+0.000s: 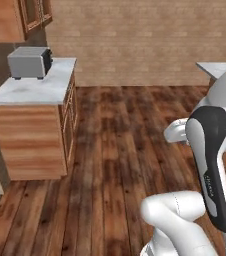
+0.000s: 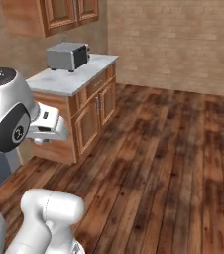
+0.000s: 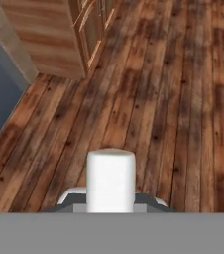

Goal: Pick up the marshmallow and place it in the cup of hot chocolate on the dining counter.

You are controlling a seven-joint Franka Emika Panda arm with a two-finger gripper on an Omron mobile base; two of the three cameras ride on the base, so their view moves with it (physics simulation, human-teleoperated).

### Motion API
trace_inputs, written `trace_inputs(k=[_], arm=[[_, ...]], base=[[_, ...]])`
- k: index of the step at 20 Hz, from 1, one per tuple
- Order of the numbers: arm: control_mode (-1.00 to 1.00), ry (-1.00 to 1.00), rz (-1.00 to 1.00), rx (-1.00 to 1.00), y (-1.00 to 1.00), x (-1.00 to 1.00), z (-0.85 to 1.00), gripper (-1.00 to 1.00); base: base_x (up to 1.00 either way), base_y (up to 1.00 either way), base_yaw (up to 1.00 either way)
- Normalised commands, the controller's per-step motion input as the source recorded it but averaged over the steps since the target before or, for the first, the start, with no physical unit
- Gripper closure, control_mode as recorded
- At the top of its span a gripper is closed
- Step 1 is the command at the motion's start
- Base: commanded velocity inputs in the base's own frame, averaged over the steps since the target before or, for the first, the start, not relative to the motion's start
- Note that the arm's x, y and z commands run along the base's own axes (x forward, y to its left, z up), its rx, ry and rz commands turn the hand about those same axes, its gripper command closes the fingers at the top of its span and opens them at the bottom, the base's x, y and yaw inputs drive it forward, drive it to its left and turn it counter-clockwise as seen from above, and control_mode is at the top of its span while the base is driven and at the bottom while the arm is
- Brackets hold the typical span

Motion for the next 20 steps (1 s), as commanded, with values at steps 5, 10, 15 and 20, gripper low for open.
trace_inputs(k=[5, 10, 15, 20], arm=[[1.00, 0.00, 0.00, 0.00, 0.00, 0.00, 0.00, 1.00], [1.00, 0.00, 0.00, 0.00, 0.00, 0.00, 0.00, 1.00], [1.00, 0.00, 0.00, 0.00, 0.00, 0.00, 0.00, 1.00], [1.00, 0.00, 0.00, 0.00, 0.00, 0.00, 0.00, 1.00]], base=[[0.79, -0.28, -0.55], [1.00, -0.39, -0.42], [1.00, -0.58, -0.34], [1.00, -0.05, -0.27]])
